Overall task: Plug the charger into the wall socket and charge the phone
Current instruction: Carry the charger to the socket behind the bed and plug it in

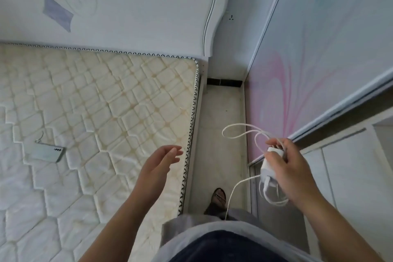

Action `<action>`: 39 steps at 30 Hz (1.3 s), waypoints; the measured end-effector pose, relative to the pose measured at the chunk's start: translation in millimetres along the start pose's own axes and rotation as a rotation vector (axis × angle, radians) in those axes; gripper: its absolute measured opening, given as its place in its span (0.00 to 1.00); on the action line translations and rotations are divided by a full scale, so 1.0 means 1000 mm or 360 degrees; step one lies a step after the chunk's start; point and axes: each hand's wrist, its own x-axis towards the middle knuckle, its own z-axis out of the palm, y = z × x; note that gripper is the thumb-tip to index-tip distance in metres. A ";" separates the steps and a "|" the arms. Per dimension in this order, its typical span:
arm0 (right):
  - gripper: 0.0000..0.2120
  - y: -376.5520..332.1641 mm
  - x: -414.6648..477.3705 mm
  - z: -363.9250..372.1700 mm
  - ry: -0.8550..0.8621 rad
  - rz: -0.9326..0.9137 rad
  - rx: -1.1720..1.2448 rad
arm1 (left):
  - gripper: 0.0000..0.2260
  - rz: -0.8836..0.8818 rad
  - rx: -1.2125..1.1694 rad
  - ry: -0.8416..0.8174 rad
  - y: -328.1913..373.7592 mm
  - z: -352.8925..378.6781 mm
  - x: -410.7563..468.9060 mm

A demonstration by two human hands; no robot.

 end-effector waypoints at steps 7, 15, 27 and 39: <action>0.03 -0.024 0.112 0.006 -0.0048 0.0031 0.0019 | 0.09 -0.0050 0.0048 -0.0023 0.045 0.016 0.106; 0.06 -0.058 0.250 0.034 -0.0005 0.0171 -0.0139 | 0.08 -0.0056 0.0156 -0.0131 0.095 0.012 0.272; 0.04 -0.125 0.413 0.039 0.0046 0.0199 0.0005 | 0.08 -0.0045 0.0214 -0.0157 0.163 -0.006 0.437; 0.07 -0.106 0.596 0.082 -0.0053 0.0048 0.0017 | 0.08 -0.0217 0.0578 -0.0169 0.126 0.015 0.600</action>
